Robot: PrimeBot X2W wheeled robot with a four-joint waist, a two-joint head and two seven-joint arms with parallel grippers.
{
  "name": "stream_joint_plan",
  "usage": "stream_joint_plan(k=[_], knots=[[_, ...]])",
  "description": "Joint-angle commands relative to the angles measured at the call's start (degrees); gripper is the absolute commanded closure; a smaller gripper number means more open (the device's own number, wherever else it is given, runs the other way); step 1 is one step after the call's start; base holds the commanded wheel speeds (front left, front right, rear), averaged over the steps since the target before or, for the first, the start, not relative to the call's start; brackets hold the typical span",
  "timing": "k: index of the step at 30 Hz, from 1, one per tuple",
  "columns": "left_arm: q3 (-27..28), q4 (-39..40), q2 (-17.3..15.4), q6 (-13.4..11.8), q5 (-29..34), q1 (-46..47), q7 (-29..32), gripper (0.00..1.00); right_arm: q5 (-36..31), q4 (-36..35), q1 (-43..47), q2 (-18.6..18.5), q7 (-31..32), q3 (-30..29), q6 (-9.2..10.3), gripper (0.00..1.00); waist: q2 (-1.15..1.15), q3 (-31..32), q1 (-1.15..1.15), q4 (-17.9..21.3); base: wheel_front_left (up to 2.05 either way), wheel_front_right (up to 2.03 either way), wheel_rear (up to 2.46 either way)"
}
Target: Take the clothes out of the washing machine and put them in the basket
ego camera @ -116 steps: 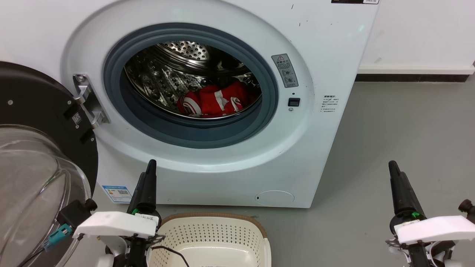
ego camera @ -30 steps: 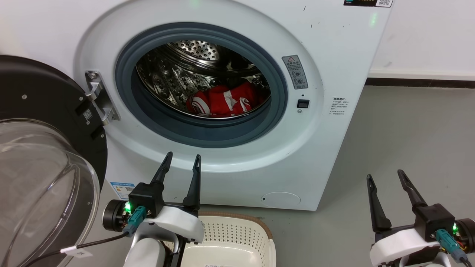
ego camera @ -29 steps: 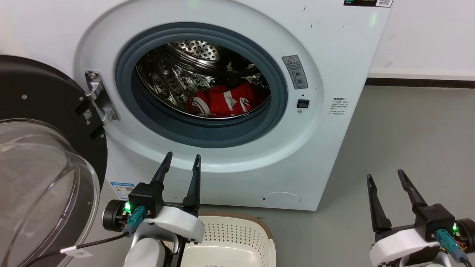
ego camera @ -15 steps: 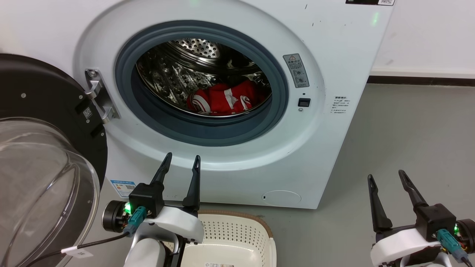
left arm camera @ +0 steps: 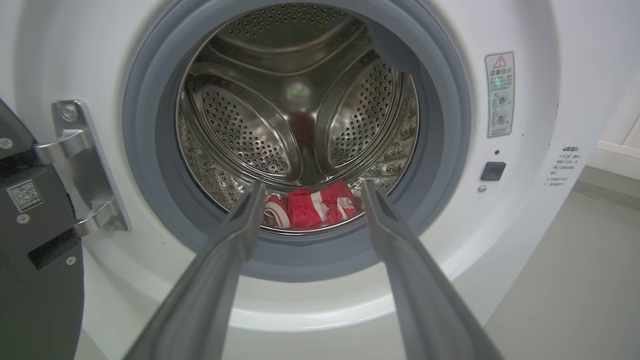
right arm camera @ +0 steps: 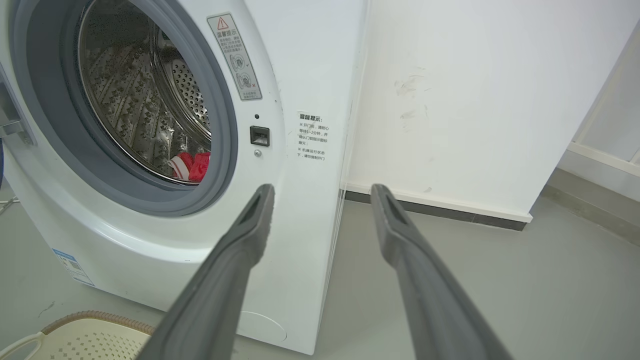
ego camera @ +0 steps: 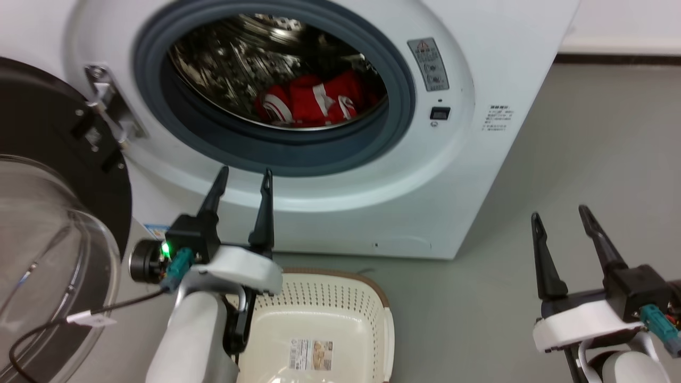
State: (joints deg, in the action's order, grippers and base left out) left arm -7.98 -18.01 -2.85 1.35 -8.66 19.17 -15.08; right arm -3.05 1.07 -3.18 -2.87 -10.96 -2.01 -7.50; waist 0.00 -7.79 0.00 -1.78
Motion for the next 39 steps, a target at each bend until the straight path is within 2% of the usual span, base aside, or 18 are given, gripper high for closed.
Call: stream_joint_plan(k=[1, 8, 14, 20, 26, 28, 33, 39], knots=[[0.23, -0.2, -0.05, -0.08, 0.45, 0.97, -0.13, 0.0, 0.15, -0.38, -0.95, -0.01, 0.07, 0.18, 0.02, 0.0, 0.0, -2.69, 0.0, 0.97, 0.0, 0.0, 0.0], [2.39, -2.79, -0.34, 0.5, 1.61, 8.62, -0.13, 0.0, 0.77, -2.95, -4.61, -0.02, 0.22, 1.39, 0.03, 0.0, 0.0, -10.66, 0.0, 3.56, 0.0, 0.0, 0.0], [3.98, -6.33, -2.13, 1.13, 2.71, 17.45, -0.13, 0.0, 1.93, -4.36, -8.63, 0.0, -0.45, 2.54, 0.03, 0.0, 0.0, -18.64, 0.0, 6.7, 0.0, 0.0, 0.0], [4.94, -12.31, -4.5, 1.57, 3.38, 26.64, -0.13, 0.0, 3.28, -3.83, -11.47, 0.02, -1.74, 3.82, 0.03, 0.0, 0.0, -24.57, 0.0, 9.66, 0.0, 0.0, 0.0], [5.2, -19.88, -6.02, 1.4, 3.49, 35.91, -0.06, 0.0, 4.7, -2.61, -12.93, 0.03, -2.85, 5.27, 0.03, 0.0, 0.0, -27.88, 0.0, 11.62, 0.0, 0.0, 0.0], [5.75, -24.98, -7.21, 1.67, 2.66, 42.45, 1.72, 0.0, 5.79, -1.84, -13.74, 0.04, -3.39, 6.38, 0.03, 0.0, 0.0, -29.11, 0.0, 12.88, 0.0, 0.0, 0.0], [6.22, -31.81, -9.04, 2.08, 1.82, 49.99, 5.85, 0.0, 7.34, -0.89, -14.58, 0.03, -3.88, 8.12, 0.03, 0.0, 0.0, -30.02, 0.0, 15.02, 0.0, 0.0, 0.0], [6.06, -39.49, -12.14, 2.69, 1.42, 57.5, 14.21, 0.0, 9.67, 0.69, -15.02, 0.04, -4.17, 10.32, 0.03, 0.0, 0.0, -31.0, 0.0, 17.98, 0.0, 0.0, 0.0]])
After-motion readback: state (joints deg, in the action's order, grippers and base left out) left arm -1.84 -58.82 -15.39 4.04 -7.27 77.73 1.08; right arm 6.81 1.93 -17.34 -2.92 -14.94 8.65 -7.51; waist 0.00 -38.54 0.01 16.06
